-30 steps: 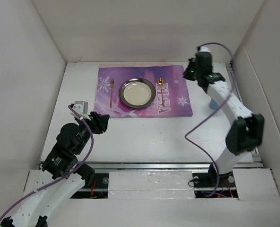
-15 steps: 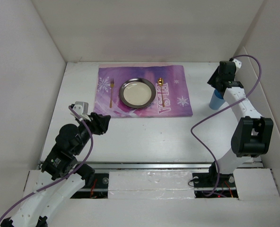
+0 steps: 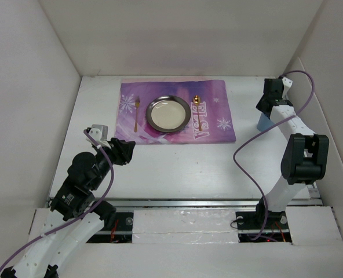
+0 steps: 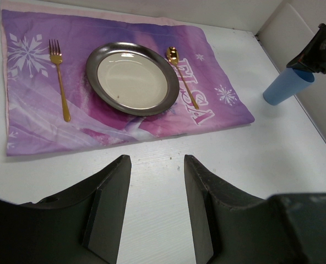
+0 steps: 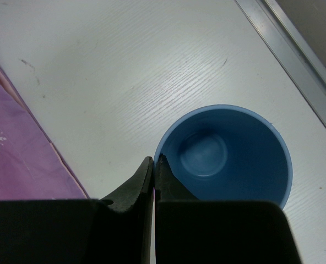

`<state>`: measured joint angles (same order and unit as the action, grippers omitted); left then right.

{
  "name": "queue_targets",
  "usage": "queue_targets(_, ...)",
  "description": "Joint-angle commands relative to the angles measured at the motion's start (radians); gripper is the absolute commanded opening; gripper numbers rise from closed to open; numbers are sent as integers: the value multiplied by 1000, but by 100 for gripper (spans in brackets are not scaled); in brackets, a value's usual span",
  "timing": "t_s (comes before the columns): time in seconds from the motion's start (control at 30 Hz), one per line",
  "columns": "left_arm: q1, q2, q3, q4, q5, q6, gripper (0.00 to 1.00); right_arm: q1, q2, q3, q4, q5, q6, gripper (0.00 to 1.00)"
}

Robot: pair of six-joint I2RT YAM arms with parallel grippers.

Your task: Set the dinner table for one person

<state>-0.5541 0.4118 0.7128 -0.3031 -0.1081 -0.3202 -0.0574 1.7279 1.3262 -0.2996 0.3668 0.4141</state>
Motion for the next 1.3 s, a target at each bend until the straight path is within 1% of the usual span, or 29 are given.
queue_targets(0.0, 5, 13, -4, 41, -10, 4, 40, 94, -37, 25, 60, 93, -52, 0)
queue_targets(0.03, 5, 16, -4, 38, -8, 4, 40, 115, -54, 43, 62, 96, -75, 0)
queue_targets(0.07, 5, 18, -4, 42, -8, 7, 40, 137, -51, 106, 62, 86, -96, 0)
queue_targets(0.1, 5, 19, -4, 45, -13, 7, 40, 158, -38, 160, 6, 81, -127, 0)
queue_targets(0.13, 5, 22, -4, 47, -15, 7, 40, 195, 25, 226, -36, 80, -136, 0)
queue_targets(0.17, 5, 28, -4, 42, -15, 7, 40, 212, 59, 351, -73, 75, -146, 0)
queue_targets(0.23, 5, 35, 0, 35, -13, 6, 40, 255, 129, 454, -125, 57, -187, 0)
queue_targets(0.27, 5, 33, -1, 36, -12, 6, 40, 267, 206, 509, -148, 52, -195, 0)
queue_targets(0.3, 5, 30, -3, 38, -21, 6, 40, 280, 246, 619, -194, 46, -210, 0)
queue_targets(0.33, 5, 25, -1, 41, -27, 4, 40, 292, 281, 672, -206, 43, -225, 0)
queue_targets(0.37, 5, 25, -4, 38, -30, 4, 40, 303, 355, 726, -223, 37, -238, 0)
queue_targets(0.4, 5, 27, -4, 35, -31, 3, 40, 317, 393, 843, -261, 28, -253, 0)
queue_targets(0.47, 5, 28, -3, 33, -28, 1, 40, 317, 476, 971, -303, 20, -262, 0)
queue_targets(0.5, 5, 27, -3, 33, -33, 3, 40, 327, 551, 1095, -347, -1, -268, 0)
queue_targets(0.6, 5, 30, -3, 35, -39, 1, 40, 327, 646, 1226, -352, -32, -278, 0)
queue_targets(0.67, 5, 30, -1, 33, -38, 1, 40, 327, 671, 1252, -342, -45, -278, 0)
queue_targets(0.8, 5, 38, -4, 38, -41, 4, 40, 327, 691, 1252, -259, -97, -279, 0)
queue_targets(0.9, 5, 38, -3, 36, -39, 4, 40, 337, 743, 1314, -277, -115, -273, 0)
queue_targets(1.03, 5, 41, -3, 33, -48, 3, 40, 337, 756, 1274, -242, -114, -274, 0)
queue_targets(1.27, 5, 47, 1, 33, -45, 3, 40, 337, 837, 1312, -239, -124, -274, 0)
